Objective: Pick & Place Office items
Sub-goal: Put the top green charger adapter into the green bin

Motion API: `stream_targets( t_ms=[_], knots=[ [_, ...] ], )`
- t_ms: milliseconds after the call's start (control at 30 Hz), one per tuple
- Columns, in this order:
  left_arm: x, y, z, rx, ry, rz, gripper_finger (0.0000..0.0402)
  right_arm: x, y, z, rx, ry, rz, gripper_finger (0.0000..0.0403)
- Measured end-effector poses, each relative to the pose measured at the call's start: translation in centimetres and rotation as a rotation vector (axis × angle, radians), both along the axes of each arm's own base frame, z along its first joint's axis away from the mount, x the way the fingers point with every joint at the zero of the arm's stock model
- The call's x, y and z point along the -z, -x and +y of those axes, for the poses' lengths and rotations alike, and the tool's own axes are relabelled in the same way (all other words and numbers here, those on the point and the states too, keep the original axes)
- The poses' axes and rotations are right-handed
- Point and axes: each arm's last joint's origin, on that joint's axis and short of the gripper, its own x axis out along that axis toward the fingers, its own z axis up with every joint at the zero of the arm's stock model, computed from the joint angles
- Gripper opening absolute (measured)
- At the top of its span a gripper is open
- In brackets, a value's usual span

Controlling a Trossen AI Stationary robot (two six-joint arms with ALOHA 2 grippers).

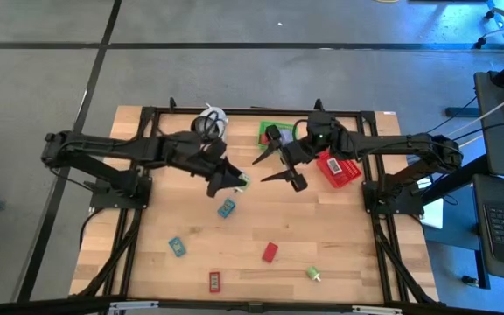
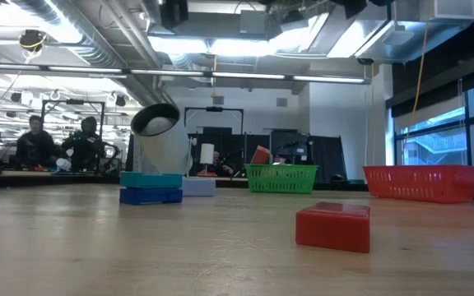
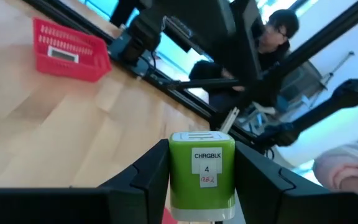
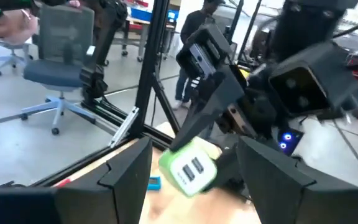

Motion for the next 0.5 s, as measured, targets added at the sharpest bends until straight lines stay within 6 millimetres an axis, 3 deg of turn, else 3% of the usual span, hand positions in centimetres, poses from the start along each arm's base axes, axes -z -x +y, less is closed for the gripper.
stream_targets(
  t_ms=[500],
  knots=[
    [1.2, -3.0, 4.4, 0.178, 0.083, -0.119, 0.0145, 0.4, 0.0, 0.1, 0.034, 0.001, 0.041, 0.0238]
  ],
)
